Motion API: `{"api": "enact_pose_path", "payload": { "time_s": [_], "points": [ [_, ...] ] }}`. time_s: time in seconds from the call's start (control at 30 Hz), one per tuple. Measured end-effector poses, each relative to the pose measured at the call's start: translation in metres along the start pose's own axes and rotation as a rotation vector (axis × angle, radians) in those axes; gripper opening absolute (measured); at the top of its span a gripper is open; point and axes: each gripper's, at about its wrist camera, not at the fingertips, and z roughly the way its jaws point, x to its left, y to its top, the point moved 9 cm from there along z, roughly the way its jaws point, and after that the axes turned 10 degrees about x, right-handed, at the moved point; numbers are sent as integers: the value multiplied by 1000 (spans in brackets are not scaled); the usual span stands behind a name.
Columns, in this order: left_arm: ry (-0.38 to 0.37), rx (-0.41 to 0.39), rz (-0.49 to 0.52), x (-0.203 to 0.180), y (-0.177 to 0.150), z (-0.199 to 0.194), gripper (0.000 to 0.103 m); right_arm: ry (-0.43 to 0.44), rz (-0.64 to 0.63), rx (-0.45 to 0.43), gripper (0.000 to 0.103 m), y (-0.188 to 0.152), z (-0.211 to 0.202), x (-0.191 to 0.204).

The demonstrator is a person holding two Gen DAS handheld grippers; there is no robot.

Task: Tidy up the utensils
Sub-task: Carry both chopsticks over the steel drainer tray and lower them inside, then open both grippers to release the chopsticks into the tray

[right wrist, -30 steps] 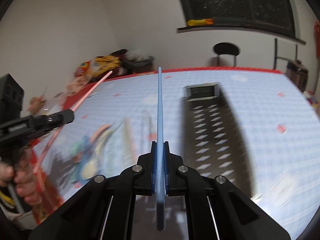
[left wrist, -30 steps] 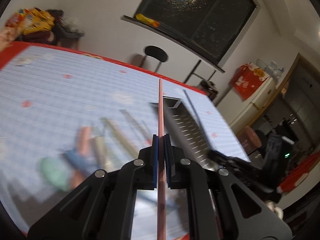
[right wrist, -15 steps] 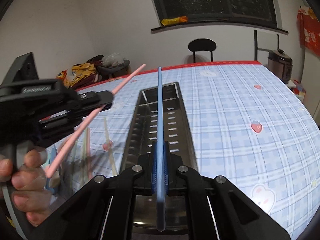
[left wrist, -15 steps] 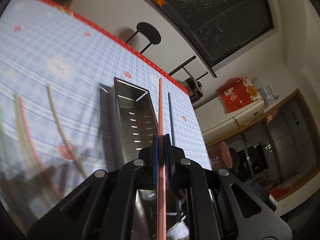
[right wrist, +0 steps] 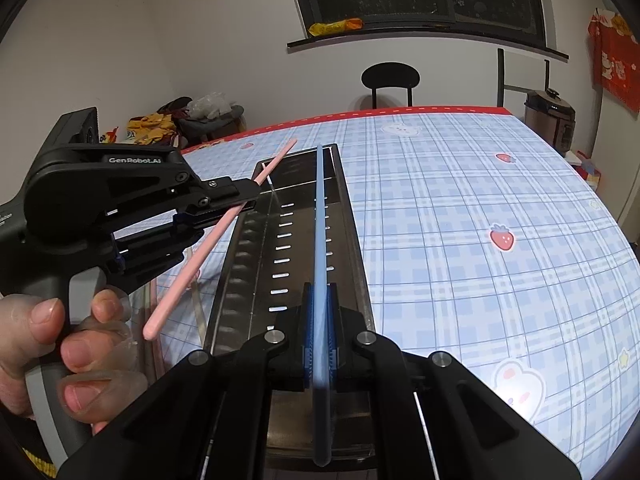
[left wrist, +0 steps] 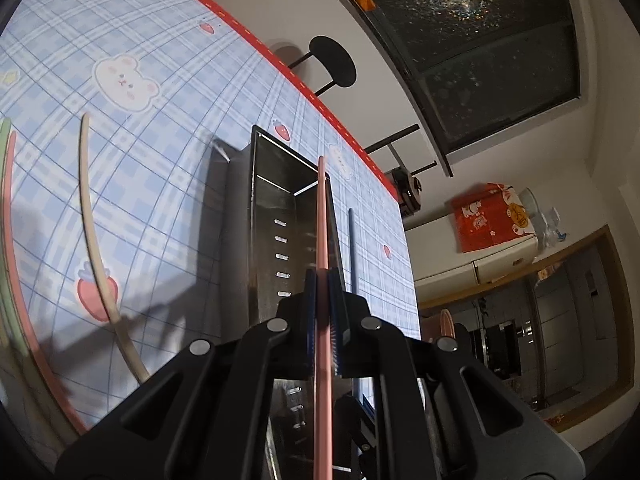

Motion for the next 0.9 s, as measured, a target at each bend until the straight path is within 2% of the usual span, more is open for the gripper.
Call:
{"api": "enact_pose_path", "payload": {
  "time_s": [0.43,0.5,0.53,0.7,0.73,0.77,0.8,0.9],
  "points": [
    [22,-1,8,-4,4,10,9,2,12,10,7,-1,3,-2],
    [25,2,6,-5,5,11,13,2,16,9,7,-1,2,-2],
    [26,0,9,-5,5,11,19,4,17,4,7,0,1,-2],
    [30,-16,52,-14,12,4,23,14,21,-41,10,4,-10,-2],
    [36,-25,68,-17,14,-1,25,14,25,-50,13,5,-12,-3],
    [41,-36,83,-19,16,-6,28,8,32,-64,25,6,-15,-5],
    [47,-49,97,-21,18,-10,31,-1,40,-79,42,8,-18,-8],
    [86,-94,156,-26,25,-31,44,-28,67,-125,66,11,-28,-17]
  ]
}}
